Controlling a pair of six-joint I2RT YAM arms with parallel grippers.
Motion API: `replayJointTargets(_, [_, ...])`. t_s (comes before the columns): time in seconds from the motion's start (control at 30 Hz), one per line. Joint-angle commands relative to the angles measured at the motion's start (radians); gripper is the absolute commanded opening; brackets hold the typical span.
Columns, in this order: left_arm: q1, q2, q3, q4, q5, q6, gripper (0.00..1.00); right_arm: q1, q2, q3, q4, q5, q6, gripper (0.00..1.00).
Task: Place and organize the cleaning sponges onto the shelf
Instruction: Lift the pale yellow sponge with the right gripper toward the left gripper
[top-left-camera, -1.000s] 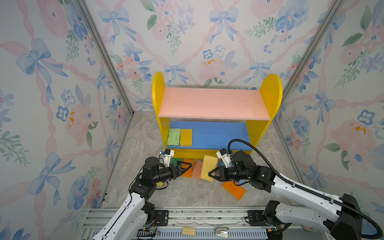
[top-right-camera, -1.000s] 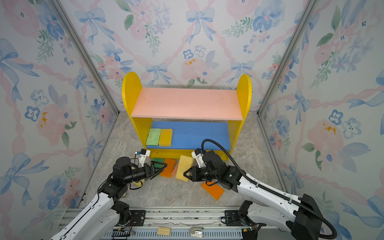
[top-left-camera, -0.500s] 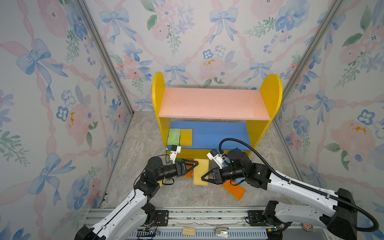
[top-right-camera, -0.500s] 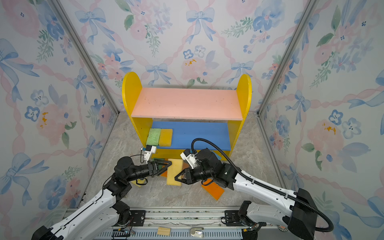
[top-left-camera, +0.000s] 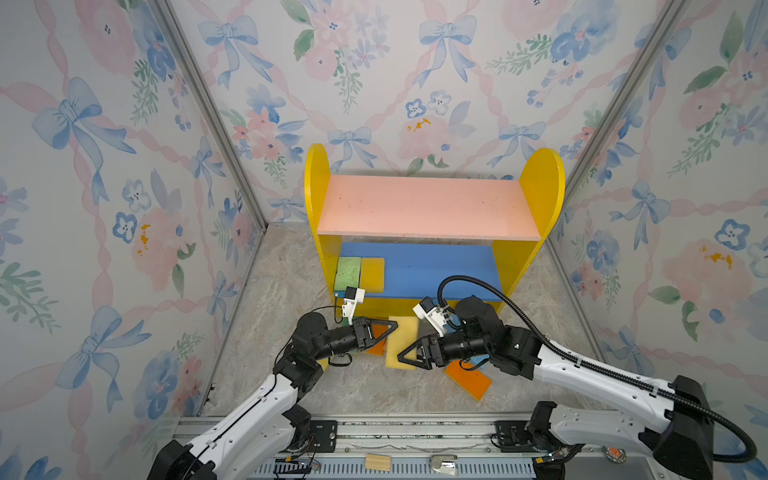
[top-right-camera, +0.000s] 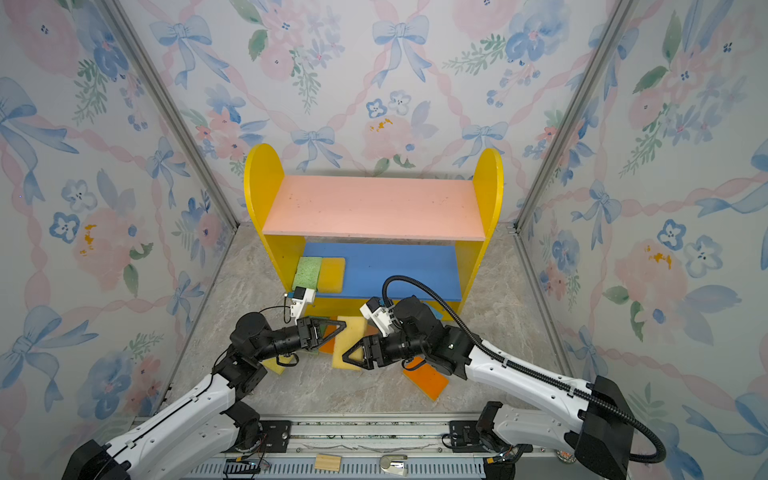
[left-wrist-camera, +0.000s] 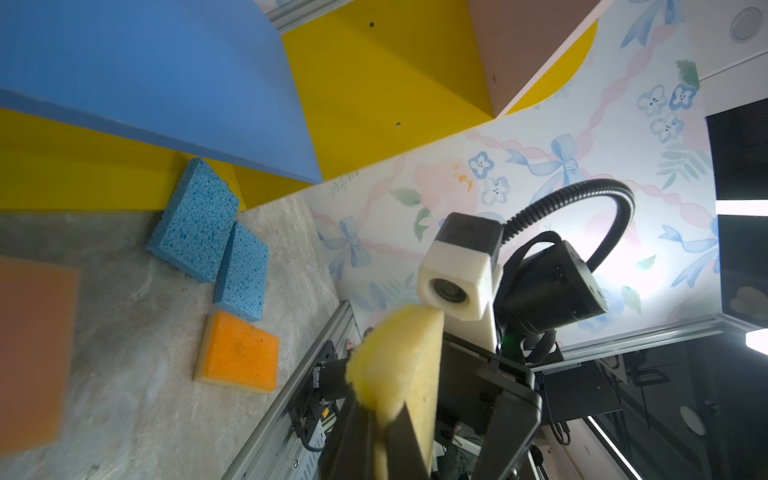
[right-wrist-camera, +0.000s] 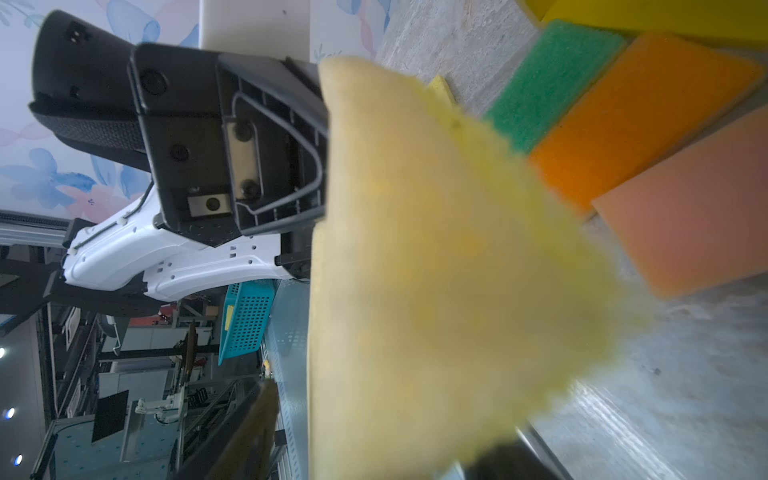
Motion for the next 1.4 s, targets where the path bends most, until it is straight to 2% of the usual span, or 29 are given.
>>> replayJointTargets(0.0, [-0.001,-0.013,0.030,0.045,-0.026,0.005,0.02,-0.018,-0.059,-0.041,0.063,0.021,0.052,0.75])
replayJointTargets(0.1, [0.004,-0.011,0.034,0.046,-0.039,0.012,0.01,-0.022,-0.094,-0.073,0.101,0.027,0.081,0.71])
replayJointTargets(0.27, [0.030,-0.019,0.024,0.045,-0.046,0.007,0.00,-0.020,-0.123,-0.087,0.106,0.037,0.097,0.59])
replayJointTargets(0.33, [0.039,-0.028,0.018,0.047,-0.052,0.005,0.00,-0.017,-0.122,-0.091,0.110,0.041,0.102,0.51])
replayJointTargets(0.43, [0.051,-0.042,0.006,0.046,-0.056,-0.005,0.00,-0.012,-0.120,-0.094,0.113,0.057,0.106,0.44])
replayJointTargets(0.77, [0.061,-0.052,-0.005,0.046,-0.051,-0.014,0.00,0.004,-0.078,-0.088,0.160,0.071,0.114,0.40])
replayJointTargets(0.87, [0.062,-0.049,-0.006,0.045,-0.050,-0.012,0.00,0.004,-0.074,-0.088,0.169,0.077,0.117,0.33])
replayJointTargets(1.03, [0.064,-0.042,-0.003,0.045,-0.045,-0.001,0.00,0.004,-0.080,-0.091,0.169,0.090,0.121,0.15])
replayJointTargets(1.13, [0.063,-0.039,0.006,0.045,-0.038,0.002,0.02,0.003,-0.088,-0.093,0.165,0.098,0.124,0.12])
replayJointTargets(1.17, [0.063,-0.037,0.007,0.045,-0.035,0.003,0.09,0.003,-0.091,-0.093,0.162,0.107,0.124,0.11])
replayJointTargets(1.2, [0.066,-0.037,0.009,0.045,-0.031,0.005,0.22,0.001,-0.095,-0.093,0.159,0.114,0.125,0.11])
replayJointTargets(1.27, [0.073,-0.037,0.013,0.045,-0.019,0.010,0.37,-0.010,-0.098,-0.096,0.158,0.128,0.134,0.10])
replayJointTargets(1.37, [0.128,-0.060,0.024,-0.011,0.011,0.043,0.69,-0.047,-0.098,-0.099,0.149,0.141,0.153,0.08])
